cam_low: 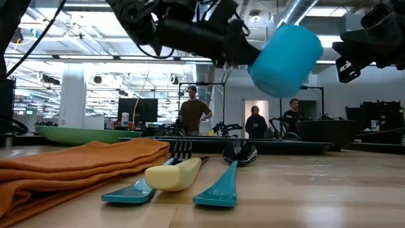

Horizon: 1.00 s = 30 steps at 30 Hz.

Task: Set up tray
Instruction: Put the blue mug on the black serving tray

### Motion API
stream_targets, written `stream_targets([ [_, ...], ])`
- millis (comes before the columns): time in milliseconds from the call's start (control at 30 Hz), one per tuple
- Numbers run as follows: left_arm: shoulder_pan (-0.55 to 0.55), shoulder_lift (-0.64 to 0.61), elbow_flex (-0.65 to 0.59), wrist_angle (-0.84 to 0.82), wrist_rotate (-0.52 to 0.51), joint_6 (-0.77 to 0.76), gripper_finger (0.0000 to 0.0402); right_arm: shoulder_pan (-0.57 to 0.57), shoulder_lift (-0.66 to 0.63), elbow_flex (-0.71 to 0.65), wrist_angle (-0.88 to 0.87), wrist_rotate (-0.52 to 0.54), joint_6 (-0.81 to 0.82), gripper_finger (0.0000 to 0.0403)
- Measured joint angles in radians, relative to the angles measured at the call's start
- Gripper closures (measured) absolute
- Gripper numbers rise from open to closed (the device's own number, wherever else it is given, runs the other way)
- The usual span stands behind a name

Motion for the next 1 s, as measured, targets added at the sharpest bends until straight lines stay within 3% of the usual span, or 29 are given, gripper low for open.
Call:
stream_targets([
  [133, 0.025, -0.081, -0.066, 0.012, 0.028, -0.011, 0.0372, 0.000, 0.000, 0.000, 0.000, 0.000, 0.000, 0.0321],
  [300, 0.064, -0.251, -0.297, 0.141, 0.011, -0.057, 0.0372, 0.000, 0.000, 0.000, 0.000, 0.000, 0.000, 0.0321],
  [467, 0.164, -0.389, -0.599, 0.519, 0.000, -0.127, 0.0372, 0.000, 0.000, 0.000, -0.003, 0.000, -0.001, 0.0321],
  [567, 0.256, -0.401, -0.700, 0.709, 0.003, -0.138, 0.0372, 0.000, 0.000, 0.000, -0.003, 0.003, -0.001, 0.0321],
  [667, 0.342, -0.400, -0.714, 0.685, 0.003, -0.116, 0.0372, 0.000, 0.000, 0.000, 0.000, 0.006, -0.002, 0.0321],
  [800, 0.417, -0.399, -0.667, 0.522, -0.004, -0.086, 0.0372, 0.000, 0.000, 0.000, 0.003, 0.009, -0.001, 0.0321],
  [1000, 0.489, -0.399, -0.628, 0.428, -0.106, -0.009, 0.0372, 0.000, 0.000, 0.000, 0.003, 0.009, -0.001, 0.0321],
])
